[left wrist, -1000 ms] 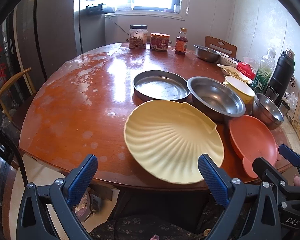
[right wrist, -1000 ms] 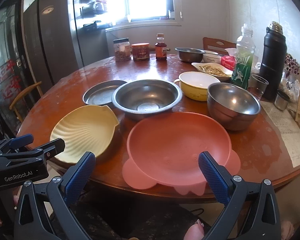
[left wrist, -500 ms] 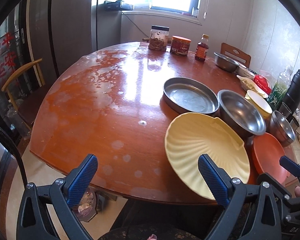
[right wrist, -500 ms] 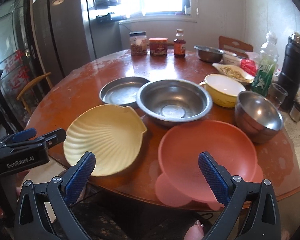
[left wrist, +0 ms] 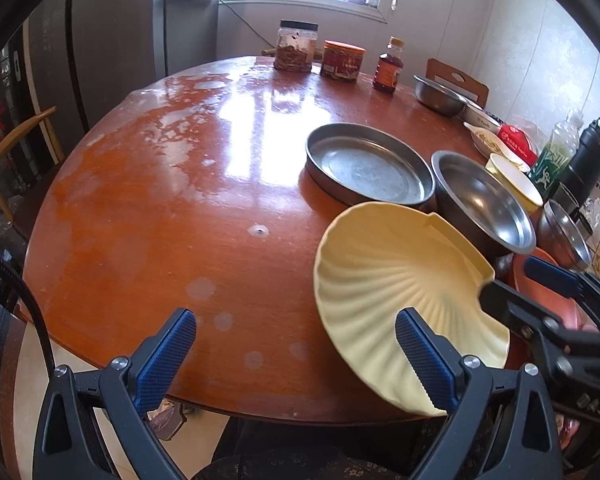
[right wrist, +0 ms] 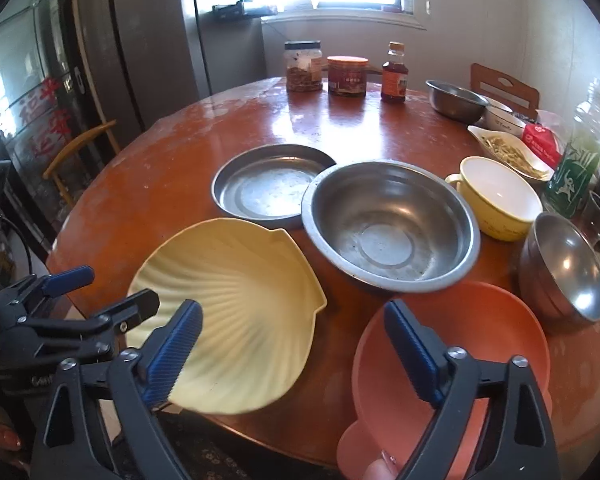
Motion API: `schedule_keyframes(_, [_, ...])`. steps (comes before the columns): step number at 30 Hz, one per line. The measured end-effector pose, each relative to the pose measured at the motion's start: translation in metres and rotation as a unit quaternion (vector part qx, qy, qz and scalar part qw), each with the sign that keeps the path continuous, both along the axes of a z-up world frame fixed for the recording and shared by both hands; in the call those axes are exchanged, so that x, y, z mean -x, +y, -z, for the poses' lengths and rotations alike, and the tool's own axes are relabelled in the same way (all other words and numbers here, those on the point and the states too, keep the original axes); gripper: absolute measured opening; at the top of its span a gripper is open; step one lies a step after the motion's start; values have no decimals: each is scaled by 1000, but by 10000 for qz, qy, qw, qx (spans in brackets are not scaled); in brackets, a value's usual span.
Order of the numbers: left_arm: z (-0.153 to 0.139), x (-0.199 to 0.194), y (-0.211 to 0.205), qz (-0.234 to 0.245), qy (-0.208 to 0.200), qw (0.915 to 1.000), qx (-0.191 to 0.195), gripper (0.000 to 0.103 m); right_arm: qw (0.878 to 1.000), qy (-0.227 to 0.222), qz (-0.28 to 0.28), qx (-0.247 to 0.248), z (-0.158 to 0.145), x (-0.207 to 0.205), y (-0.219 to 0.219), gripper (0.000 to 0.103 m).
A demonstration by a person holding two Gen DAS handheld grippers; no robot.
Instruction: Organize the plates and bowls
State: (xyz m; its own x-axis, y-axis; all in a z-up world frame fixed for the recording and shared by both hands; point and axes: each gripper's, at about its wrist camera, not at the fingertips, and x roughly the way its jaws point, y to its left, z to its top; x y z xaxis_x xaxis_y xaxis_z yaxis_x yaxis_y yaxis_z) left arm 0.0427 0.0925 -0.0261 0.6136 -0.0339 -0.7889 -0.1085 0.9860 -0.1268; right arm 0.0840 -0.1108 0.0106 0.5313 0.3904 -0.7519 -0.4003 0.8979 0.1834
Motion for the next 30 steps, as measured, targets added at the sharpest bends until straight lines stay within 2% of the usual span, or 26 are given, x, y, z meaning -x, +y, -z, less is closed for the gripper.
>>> schedule_keyframes(1, [1, -1, -1, 13, 37, 10000, -2, 94, 9999, 59, -78, 39, 3, -4, 2, 73])
schedule_keyframes(2, [3, -2, -2, 30, 81, 10000, 25, 93, 9998, 125, -115, 105, 6, -8, 4, 67])
schedule_keyframes(6, [7, -5, -4, 175, 125, 9996, 161, 87, 9989, -6, -170, 440, 13, -10, 13, 60])
schedule_keyframes(8, [8, -5, -7, 203, 111, 9997, 103, 81, 9987, 67, -250, 441, 17, -14, 15, 50])
schedule_keyframes(11, [6, -5, -10, 275, 67, 9995, 102, 63, 9976, 54, -254, 637, 24, -17, 19, 41])
schedule_keyframes(13, [6, -6, -13, 338, 49, 9994, 102, 46, 9979, 38, -265, 587, 25, -17, 19, 38])
schedule_keyframes(15, [6, -6, -15, 391, 32, 9992, 97, 37, 9985, 47, -286, 467, 24, -15, 20, 34])
schedule_keyframes(17, [6, -7, -14, 353, 21, 9994, 42, 37, 9985, 32, -278, 463, 23, -14, 22, 32])
schedule_keyframes(22, [-1, -1, 17, 66, -47, 9996, 266, 37, 9989, 195, -397, 178, 20, -15, 36, 32])
schedule_keyframes(30, [-8, -3, 69, -555, -169, 9983, 97, 37, 9964, -147, -828, 49, 4, -21, 96, 32])
